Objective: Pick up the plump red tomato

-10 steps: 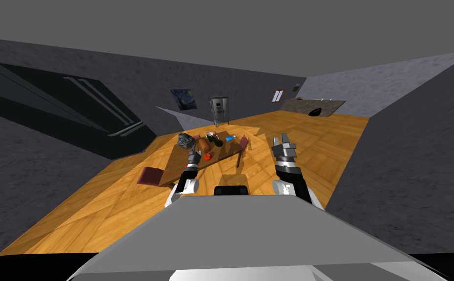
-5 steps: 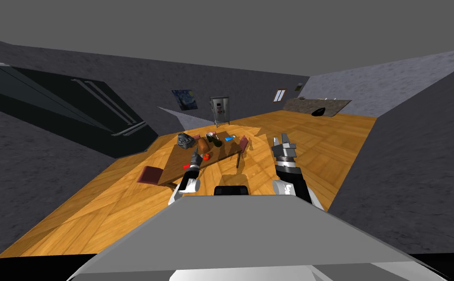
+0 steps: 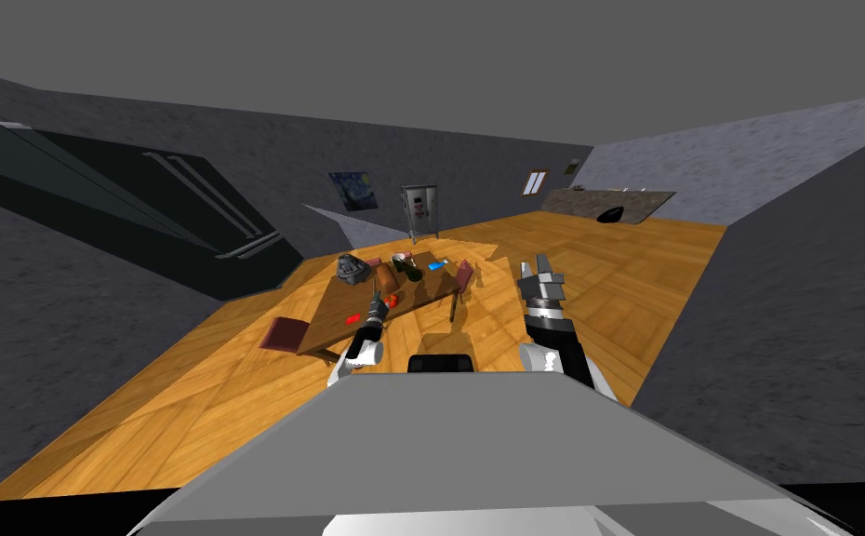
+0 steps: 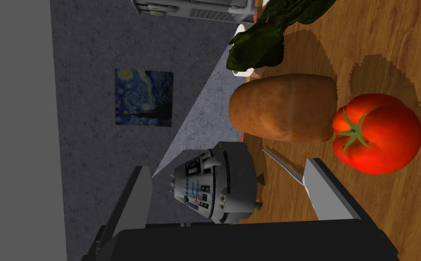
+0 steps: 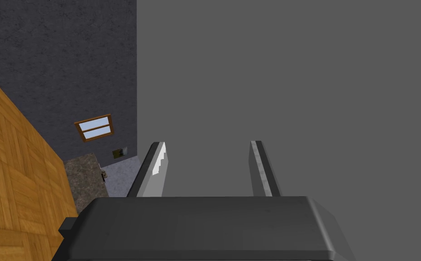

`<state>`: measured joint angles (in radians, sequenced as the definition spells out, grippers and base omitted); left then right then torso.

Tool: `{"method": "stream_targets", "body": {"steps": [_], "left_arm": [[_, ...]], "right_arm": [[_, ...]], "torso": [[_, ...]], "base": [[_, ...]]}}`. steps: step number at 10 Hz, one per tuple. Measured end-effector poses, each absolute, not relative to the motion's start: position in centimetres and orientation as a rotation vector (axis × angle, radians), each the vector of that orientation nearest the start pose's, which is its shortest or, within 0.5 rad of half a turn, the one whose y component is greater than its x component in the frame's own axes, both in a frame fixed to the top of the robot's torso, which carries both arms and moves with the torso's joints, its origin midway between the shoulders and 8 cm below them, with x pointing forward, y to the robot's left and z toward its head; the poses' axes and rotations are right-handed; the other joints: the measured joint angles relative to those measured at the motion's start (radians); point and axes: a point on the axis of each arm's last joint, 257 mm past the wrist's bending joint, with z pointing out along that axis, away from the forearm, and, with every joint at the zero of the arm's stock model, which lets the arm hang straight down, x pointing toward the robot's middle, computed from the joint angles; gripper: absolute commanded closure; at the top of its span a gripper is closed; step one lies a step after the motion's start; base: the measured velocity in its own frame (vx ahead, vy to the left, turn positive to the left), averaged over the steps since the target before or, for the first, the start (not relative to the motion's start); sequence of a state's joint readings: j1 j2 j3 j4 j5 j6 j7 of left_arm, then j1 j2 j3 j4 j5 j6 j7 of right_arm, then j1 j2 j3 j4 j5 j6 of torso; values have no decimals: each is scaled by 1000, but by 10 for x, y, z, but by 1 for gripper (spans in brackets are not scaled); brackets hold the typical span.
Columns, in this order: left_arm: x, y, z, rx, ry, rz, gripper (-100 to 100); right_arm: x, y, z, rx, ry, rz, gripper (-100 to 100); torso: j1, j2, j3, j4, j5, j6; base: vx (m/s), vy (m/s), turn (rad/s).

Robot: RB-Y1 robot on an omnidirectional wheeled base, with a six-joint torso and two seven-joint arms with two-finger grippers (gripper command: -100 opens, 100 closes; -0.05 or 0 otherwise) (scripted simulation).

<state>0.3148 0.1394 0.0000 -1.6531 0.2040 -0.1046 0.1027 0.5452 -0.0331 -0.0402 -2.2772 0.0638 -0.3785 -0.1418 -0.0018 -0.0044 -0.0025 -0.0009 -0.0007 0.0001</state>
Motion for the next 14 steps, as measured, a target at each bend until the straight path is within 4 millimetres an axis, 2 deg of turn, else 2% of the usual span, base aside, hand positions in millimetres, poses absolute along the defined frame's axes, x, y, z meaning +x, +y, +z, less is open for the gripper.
{"method": "stream_targets", "body": {"steps": [4,10,14], "left_arm": [[439,319,-343,-1553,1166,-1135,-100],[426,327,-419,-1737,1247,-1012,-100],[415,322,-464,-1859,1286,-939,-100]], "right_arm": [[358,-295,-16,789,741,1289,0],[358,-295,-16,789,741,1289,0],[358,-295,-16,789,741,1289,0]], "torso": [[3,1,0,0,1,0],[5,-2,-1,0,1,0],[7,-1,-1,0,1,0]], "base": [[40,4,-4],[68,36,-29],[70,64,-48]]}}
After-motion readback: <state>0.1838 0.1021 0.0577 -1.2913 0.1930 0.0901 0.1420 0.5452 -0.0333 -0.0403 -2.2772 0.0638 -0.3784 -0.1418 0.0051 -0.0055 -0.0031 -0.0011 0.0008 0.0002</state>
